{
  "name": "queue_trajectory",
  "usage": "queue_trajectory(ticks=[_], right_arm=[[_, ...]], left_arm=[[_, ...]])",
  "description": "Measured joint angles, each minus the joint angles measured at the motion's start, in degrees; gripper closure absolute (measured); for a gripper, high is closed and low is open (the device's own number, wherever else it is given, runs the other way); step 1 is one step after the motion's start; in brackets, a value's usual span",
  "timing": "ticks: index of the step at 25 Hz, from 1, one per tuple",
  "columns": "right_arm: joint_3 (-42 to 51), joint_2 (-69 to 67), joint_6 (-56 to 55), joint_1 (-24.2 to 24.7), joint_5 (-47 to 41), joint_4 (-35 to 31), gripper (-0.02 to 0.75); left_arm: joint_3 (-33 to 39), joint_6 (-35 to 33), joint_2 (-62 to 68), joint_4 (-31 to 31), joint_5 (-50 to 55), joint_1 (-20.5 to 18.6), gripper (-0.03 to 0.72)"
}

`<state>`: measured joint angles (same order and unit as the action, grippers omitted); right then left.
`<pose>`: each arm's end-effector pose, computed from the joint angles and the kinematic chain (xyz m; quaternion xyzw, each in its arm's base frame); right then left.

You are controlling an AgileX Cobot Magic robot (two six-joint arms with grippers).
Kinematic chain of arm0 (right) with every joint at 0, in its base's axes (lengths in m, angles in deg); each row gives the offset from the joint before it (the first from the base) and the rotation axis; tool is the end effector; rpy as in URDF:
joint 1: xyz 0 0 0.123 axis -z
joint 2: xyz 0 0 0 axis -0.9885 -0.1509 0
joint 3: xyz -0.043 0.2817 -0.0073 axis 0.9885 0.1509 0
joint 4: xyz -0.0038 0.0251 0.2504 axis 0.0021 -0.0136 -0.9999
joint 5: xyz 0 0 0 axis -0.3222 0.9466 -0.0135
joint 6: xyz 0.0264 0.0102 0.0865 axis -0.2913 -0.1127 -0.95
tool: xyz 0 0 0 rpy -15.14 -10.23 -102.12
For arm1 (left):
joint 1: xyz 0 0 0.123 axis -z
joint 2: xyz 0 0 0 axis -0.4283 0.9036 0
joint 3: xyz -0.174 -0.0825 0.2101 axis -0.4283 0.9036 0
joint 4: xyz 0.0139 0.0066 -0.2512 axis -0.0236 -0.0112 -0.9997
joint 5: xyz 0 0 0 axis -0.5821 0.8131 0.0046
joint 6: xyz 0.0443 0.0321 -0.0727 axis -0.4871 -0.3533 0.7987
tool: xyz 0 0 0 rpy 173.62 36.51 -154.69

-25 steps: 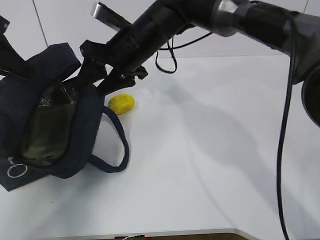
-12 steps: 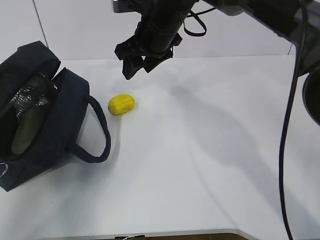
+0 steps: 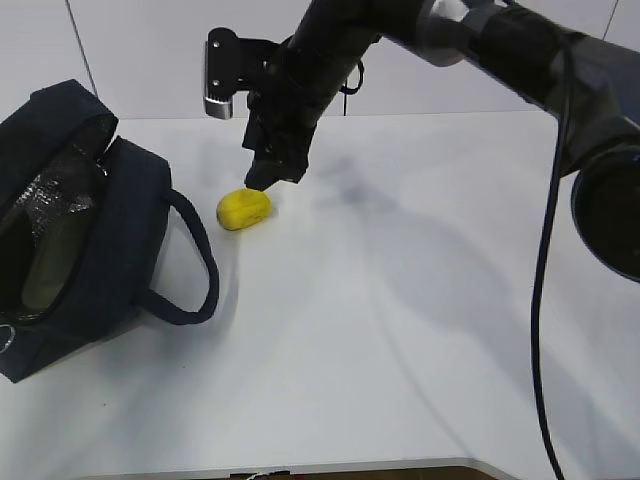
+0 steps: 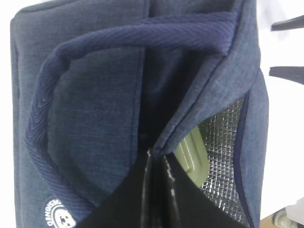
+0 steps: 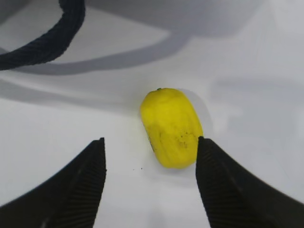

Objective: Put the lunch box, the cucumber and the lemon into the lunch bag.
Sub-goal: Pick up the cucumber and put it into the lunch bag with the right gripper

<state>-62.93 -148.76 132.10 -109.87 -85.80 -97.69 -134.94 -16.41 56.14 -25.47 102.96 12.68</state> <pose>0.4522 0.2755 0.2436 -0.7360 0.6172 0.0508 0.2736 0.3423 0.0279 0.2926 -0.0023 0.9512 -0.2408 0.1930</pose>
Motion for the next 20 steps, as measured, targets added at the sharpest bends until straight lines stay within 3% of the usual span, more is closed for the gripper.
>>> queue_trajectory(ticks=[7, 20], right_arm=[[0.0, -2.87, 8.78, 0.0, 1.21, -1.48, 0.258], [0.0, -5.76, 9.4, -0.1, 4.3, -0.74, 0.209]], left_arm=[[0.0, 0.0, 0.0, 0.35, -0.59, 0.0, 0.7], [0.0, -0.11, 0.0, 0.35, -0.85, 0.0, 0.7]])
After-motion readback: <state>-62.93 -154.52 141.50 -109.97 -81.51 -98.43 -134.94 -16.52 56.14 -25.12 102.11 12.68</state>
